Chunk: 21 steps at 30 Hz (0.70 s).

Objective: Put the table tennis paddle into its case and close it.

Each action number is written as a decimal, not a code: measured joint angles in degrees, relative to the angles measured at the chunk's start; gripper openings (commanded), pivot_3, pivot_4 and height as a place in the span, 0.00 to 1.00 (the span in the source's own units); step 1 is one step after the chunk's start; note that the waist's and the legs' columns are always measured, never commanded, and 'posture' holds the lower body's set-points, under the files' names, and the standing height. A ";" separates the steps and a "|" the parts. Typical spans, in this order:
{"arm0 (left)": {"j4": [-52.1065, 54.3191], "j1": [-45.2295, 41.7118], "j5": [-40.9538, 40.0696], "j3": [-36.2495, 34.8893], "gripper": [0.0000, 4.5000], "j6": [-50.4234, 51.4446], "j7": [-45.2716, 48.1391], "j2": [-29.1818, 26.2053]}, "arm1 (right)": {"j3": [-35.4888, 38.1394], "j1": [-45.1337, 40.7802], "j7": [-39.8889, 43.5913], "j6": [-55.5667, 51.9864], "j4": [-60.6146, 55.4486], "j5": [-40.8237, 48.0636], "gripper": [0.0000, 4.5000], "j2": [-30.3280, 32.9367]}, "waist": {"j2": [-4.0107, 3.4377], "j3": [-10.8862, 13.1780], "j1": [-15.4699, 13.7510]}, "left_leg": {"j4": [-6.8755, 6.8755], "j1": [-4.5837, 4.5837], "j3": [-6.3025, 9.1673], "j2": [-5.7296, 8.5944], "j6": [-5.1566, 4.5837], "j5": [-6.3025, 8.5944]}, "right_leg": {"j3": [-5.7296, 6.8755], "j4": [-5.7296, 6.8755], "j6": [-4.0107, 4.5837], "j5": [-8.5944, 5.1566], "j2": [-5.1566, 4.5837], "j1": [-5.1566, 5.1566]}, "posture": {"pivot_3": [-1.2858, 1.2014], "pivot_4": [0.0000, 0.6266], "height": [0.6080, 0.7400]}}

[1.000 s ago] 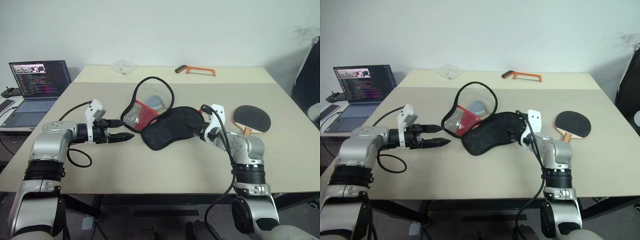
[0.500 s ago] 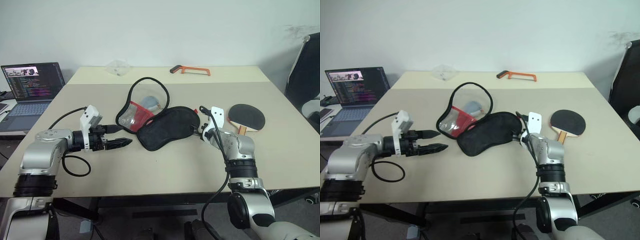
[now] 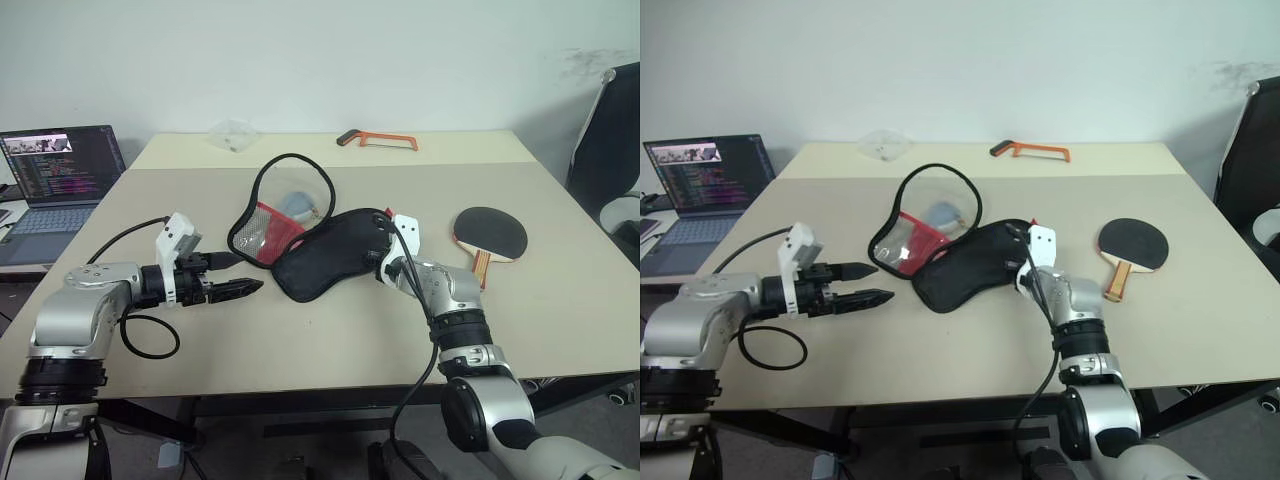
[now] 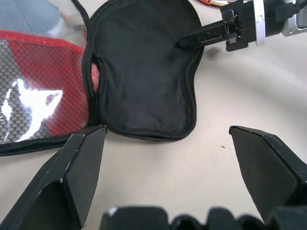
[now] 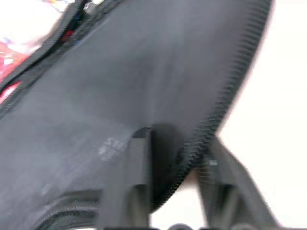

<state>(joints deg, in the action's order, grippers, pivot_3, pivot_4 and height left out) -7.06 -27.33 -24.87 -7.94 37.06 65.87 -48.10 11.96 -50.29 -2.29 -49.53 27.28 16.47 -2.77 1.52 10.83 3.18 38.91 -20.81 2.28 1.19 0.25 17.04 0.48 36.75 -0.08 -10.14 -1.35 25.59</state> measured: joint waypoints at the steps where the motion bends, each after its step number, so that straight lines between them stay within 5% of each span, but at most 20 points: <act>1: 0.08 0.03 -0.05 -0.14 1.00 0.01 -0.14 0.00 | 0.04 -0.07 -0.03 0.46 0.55 -0.02 0.02 0.32 | 0.00 0.00 0.01 | 0.00 0.00 -0.01 0.00 0.00 0.00 | 0.00 0.00 0.00 0.00 0.00 0.00 | 0.52 0.24 1.00; 10: 0.74 0.38 -0.28 -0.34 1.00 0.06 -0.40 -0.30 | -7.31 -7.05 14.72 8.22 14.77 -4.80 0.01 13.09 | 0.00 0.01 -0.18 | -0.04 0.00 -0.06 0.06 -0.01 0.00 | 0.05 -0.09 -0.03 -0.02 0.10 -0.02 | 0.52 0.24 1.00; 15: 0.69 0.03 -0.25 -0.23 1.00 0.00 -0.44 -0.19 | -15.92 -13.17 27.17 21.42 28.52 -12.55 0.01 17.74 | 0.01 0.01 0.09 | -0.11 0.00 -0.10 0.01 -0.01 0.00 | 0.01 -0.13 -0.02 -0.01 0.15 0.00 | 0.52 0.24 1.00; 21: 0.69 -0.31 -0.24 -0.14 1.00 -0.04 -0.72 0.21 | -22.31 -18.60 32.53 37.26 42.69 -21.82 0.01 18.94 | 0.01 0.01 0.09 | -0.11 -0.02 -0.09 0.01 0.00 0.00 | -0.02 -0.13 -0.01 -0.01 0.10 0.01 | 0.52 0.24 1.00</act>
<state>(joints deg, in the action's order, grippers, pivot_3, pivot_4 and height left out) -6.37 -27.64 -25.11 -8.09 37.02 65.15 -47.89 -10.35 -68.89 30.23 -12.27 69.97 -5.35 16.16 1.53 10.85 3.27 38.80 -20.82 2.19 1.20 0.26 17.04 0.46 36.62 -0.09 -10.14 -1.25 25.60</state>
